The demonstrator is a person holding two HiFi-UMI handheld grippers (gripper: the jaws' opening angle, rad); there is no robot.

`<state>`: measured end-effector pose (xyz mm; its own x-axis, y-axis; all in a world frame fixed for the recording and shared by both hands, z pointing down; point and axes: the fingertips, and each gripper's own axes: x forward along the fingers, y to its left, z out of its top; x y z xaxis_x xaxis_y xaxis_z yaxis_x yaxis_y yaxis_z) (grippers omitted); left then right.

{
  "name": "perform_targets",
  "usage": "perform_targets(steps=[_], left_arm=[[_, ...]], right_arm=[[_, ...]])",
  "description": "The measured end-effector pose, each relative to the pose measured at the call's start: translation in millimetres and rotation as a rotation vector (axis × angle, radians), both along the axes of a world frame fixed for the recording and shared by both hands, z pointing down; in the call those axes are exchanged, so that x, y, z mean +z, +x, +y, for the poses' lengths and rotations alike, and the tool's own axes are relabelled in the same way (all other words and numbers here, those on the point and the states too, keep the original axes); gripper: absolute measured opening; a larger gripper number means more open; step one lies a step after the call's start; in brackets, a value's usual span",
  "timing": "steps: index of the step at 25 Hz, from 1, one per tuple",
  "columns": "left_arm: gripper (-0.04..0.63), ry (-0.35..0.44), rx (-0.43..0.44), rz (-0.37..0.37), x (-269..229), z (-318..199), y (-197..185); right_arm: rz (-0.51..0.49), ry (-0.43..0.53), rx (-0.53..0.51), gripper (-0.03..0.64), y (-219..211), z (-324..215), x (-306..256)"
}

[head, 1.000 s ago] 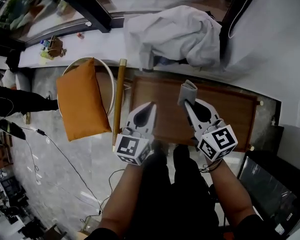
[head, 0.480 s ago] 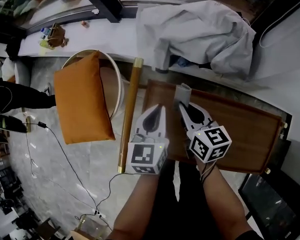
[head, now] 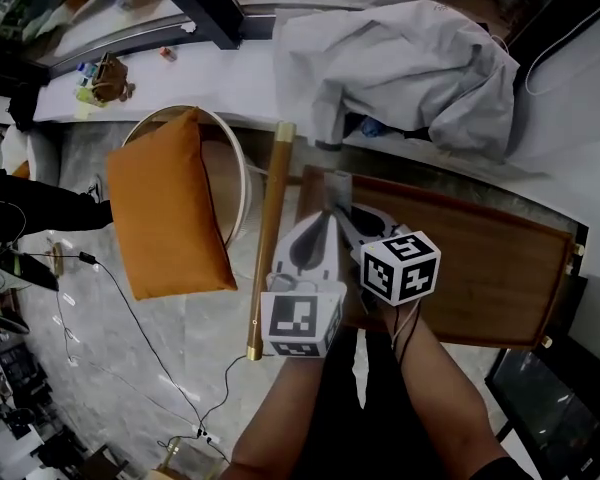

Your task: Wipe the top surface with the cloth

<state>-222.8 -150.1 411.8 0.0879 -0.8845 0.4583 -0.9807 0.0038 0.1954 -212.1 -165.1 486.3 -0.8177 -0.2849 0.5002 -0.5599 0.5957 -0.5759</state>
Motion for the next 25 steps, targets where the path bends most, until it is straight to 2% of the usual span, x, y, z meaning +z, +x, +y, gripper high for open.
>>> perform_targets(steps=[5, 9, 16, 25], left_arm=[[0.012, -0.006, -0.001, 0.010, 2, 5, -6], [0.012, -0.007, 0.016, 0.006, 4, 4, -1], [0.011, -0.036, 0.054, 0.023, 22, 2, 23], [0.012, -0.078, 0.147, 0.042, 46, -12, 86]], right_arm=[[0.022, -0.040, -0.004, 0.037, -14, 3, 11], [0.072, -0.088, 0.009, 0.037, -5, 2, 22], [0.142, -0.108, 0.082, 0.037, 43, -10, 27], [0.199, -0.123, 0.187, 0.037, 127, -27, 28]])
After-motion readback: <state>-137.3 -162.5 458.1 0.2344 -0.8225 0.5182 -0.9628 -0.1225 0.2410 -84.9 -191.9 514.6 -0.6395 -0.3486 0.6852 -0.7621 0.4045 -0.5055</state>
